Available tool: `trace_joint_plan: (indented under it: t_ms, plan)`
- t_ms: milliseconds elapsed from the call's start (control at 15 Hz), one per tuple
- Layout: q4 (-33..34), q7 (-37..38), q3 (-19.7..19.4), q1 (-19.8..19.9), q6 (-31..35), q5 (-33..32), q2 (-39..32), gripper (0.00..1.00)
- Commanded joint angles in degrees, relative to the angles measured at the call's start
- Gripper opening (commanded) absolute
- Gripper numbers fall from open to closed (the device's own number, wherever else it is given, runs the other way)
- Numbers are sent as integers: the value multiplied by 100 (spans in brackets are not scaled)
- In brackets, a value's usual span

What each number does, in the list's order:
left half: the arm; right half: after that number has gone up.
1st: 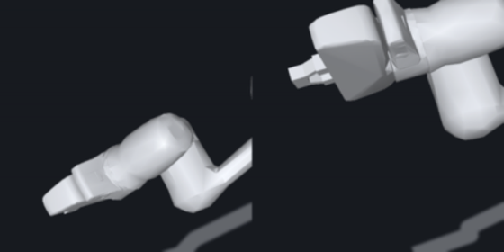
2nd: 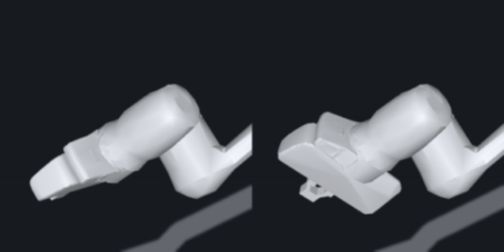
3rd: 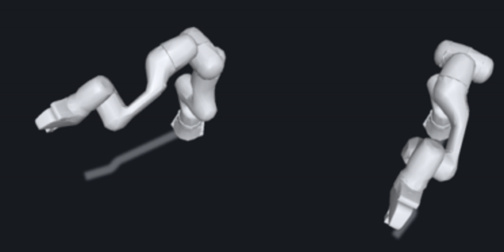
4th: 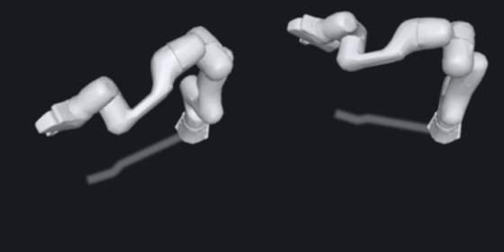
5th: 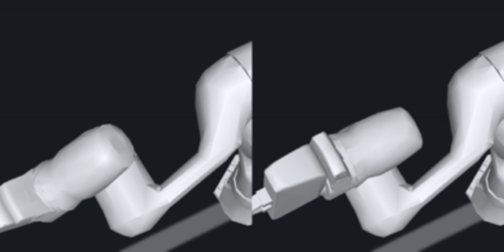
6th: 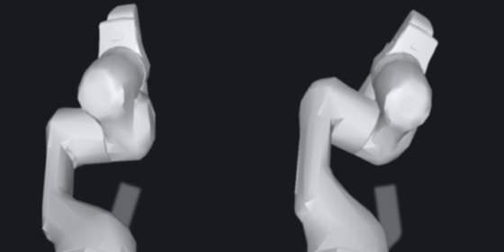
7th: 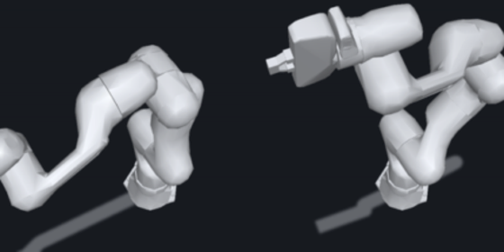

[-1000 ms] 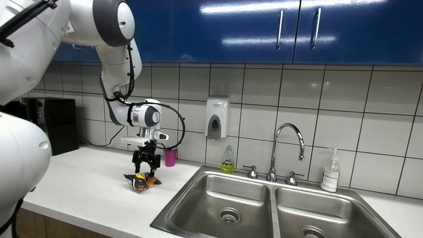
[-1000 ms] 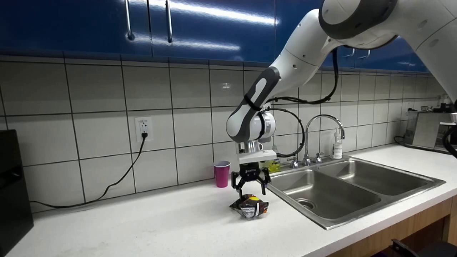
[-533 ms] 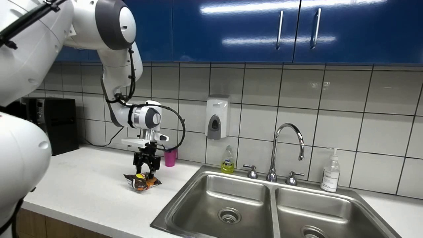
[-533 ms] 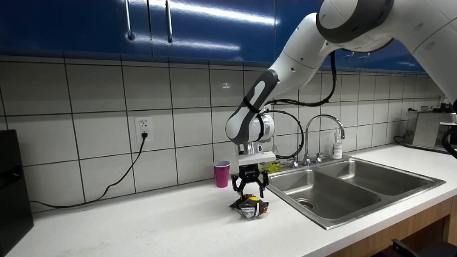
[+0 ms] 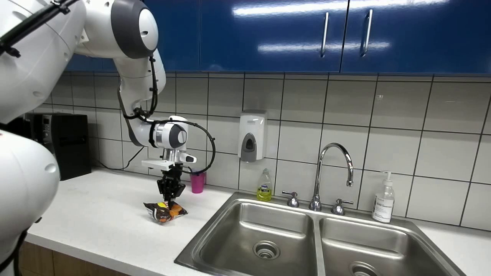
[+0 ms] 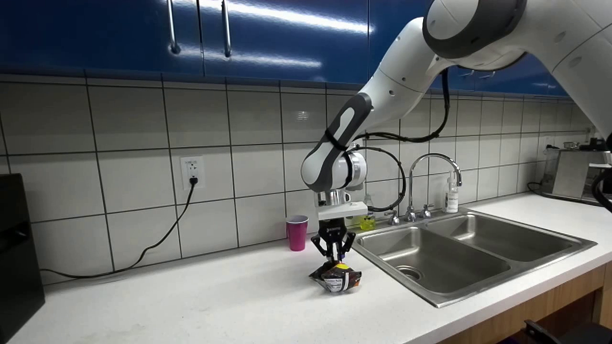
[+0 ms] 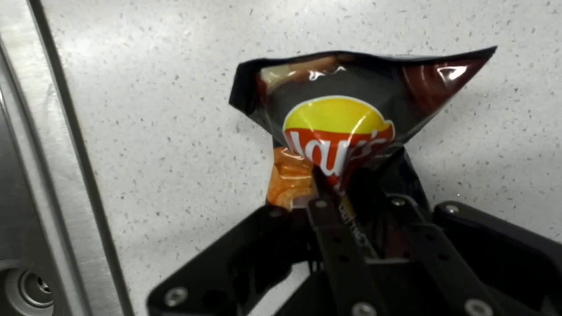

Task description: Put the black packet in the left sink

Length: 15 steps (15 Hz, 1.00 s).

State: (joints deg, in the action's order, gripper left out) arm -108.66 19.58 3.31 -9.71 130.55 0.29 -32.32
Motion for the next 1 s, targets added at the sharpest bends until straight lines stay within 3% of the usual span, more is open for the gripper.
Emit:
trace_joint_plan:
  t_ms: [0,467,933]
  plan:
    - [139,-91,-19,-11,-104,116,-41,0]
    - [128,-84,-22,-12,-90,146,-25,0]
    - [253,-26,19,-162,-223,74,429,0]
